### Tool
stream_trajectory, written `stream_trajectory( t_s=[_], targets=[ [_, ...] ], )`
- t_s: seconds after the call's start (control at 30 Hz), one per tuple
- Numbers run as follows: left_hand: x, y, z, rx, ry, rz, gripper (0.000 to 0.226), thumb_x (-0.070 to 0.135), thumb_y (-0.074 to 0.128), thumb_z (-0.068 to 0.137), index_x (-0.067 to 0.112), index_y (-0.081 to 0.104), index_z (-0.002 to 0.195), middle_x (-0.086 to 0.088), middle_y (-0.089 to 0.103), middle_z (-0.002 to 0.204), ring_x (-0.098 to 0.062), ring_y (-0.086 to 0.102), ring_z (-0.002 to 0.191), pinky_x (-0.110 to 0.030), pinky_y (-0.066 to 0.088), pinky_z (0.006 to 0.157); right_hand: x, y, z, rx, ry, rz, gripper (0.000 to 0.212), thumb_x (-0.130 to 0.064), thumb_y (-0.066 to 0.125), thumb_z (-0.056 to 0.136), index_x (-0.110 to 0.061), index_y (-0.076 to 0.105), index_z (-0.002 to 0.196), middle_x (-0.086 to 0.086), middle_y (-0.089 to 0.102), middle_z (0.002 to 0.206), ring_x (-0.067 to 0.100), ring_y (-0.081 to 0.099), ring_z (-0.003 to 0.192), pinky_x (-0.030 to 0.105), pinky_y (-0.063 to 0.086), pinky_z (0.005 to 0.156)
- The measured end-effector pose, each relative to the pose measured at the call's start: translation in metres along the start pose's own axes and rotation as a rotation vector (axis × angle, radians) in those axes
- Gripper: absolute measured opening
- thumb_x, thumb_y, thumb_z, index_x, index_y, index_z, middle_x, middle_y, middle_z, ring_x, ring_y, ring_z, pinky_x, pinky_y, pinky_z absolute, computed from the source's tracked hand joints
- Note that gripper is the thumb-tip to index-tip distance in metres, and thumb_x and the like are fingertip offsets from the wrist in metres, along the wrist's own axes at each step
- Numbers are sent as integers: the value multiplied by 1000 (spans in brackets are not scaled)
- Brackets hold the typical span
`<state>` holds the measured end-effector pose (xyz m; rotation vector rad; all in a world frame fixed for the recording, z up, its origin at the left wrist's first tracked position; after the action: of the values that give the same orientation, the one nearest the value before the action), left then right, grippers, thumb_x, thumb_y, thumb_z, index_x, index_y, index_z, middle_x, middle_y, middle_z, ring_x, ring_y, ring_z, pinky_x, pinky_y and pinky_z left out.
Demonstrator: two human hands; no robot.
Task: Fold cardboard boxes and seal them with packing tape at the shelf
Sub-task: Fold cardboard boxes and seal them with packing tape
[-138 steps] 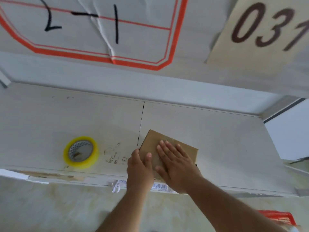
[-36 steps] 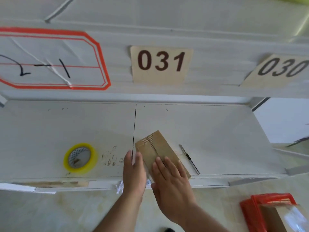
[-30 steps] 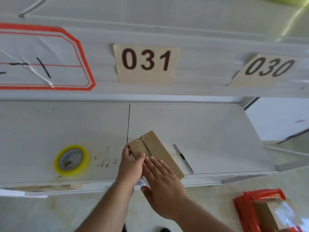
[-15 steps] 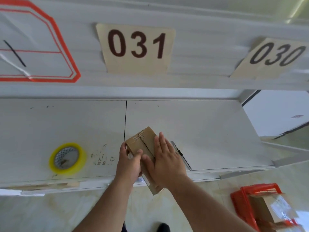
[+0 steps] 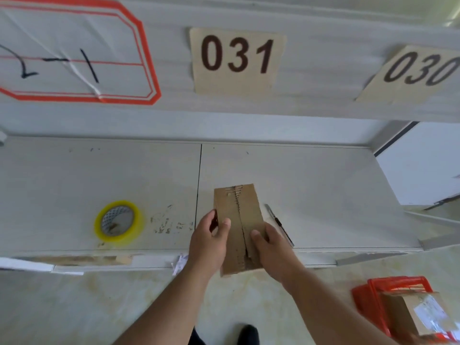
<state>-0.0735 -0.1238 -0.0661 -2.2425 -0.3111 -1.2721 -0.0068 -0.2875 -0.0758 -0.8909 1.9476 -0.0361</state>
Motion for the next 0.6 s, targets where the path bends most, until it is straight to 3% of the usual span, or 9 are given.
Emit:
stream_trajectory(
  t_s=[0.13,0.37,0.5,0.6],
  targets=[
    [0,-4,-2,-27,-10,71,56,38,53,105,32,37,158,11,48,153,-14,49,138,-30,39,109,-3,14,-15,-12,29,131,25,-29,51,108,-39,63,127,-23,76,107,0,72,98,28,55,89],
    [-12,-11,-7,-112,-41,8,40,56,48,103,38,56,138,15,66,125,-5,62,110,-29,51,87,-12,12,-21,14,47,182,23,-29,50,109,-38,66,122,-23,76,102,-7,70,88,11,49,69],
    [-8,-12,-8,-201,-51,-36,24,52,48,105,50,54,128,17,67,123,0,64,108,-22,52,84,-17,11,-21,46,35,140,20,-31,48,109,-37,66,117,-19,75,101,-1,70,90,21,49,72],
    [-9,-18,-4,-283,-28,-61,36,51,47,106,50,47,142,18,62,133,-2,61,119,-17,49,85,-19,12,-15,102,30,114,19,-33,49,109,-32,68,111,-13,75,99,10,70,93,29,50,74]
  ],
)
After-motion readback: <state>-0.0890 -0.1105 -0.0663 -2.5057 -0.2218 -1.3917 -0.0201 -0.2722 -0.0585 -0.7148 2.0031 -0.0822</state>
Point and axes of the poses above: each hand's wrist, its own z-axis towards the middle knuckle, its own y-axis out of the palm, x = y × z, the point moved 2 cm from there along z, towards the middle knuckle
